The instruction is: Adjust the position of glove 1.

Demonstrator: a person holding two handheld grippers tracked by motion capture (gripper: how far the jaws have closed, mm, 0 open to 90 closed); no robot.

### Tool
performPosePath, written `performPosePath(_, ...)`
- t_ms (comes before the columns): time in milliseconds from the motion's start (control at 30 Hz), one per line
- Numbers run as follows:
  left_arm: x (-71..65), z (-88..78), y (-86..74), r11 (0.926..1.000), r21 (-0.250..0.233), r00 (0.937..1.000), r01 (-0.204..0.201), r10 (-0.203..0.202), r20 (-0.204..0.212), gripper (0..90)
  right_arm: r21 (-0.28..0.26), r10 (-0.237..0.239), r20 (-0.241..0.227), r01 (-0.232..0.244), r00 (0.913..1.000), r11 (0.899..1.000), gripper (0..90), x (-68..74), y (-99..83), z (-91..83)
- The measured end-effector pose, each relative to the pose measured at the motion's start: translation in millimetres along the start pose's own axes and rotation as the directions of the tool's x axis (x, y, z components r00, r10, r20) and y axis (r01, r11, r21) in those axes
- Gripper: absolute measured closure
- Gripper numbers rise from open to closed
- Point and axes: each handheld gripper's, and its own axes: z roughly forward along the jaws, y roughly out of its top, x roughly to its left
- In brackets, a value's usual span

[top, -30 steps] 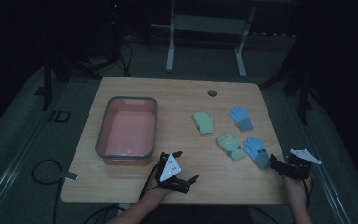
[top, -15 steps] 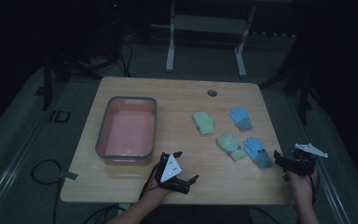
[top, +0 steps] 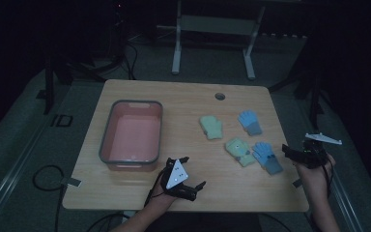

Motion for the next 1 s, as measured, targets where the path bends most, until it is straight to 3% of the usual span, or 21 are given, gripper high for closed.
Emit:
performPosePath(467, 0.1, -0.1, -0.1, 1.0000, -0.001, 1.0000, -0.001, 0.001, 0.004, 0.8, -0.019, -0.026, -0.079, 0.024, 0.9965, 1.000, 16.1, 28.7, 39.0, 14.6)
performPosePath(700, 0.5, -0.1, 0.0, 1.0000, -0.001, 1.0000, 0.001, -0.001, 0.008, 0.8, -0.017, -0.049, -0.078, 0.048, 0.9957, 0.999, 18.1, 46.8, 54.9, 23.2)
performPosePath(1000, 0.0, 0.2, 0.1, 1.0000, 0.002, 0.9999, -0.006, 0.006, 0.012, 0.8, 0.001, -0.105, -0.142, 0.106, 0.9842, 0.994, 20.8, 70.8, 71.0, 36.7)
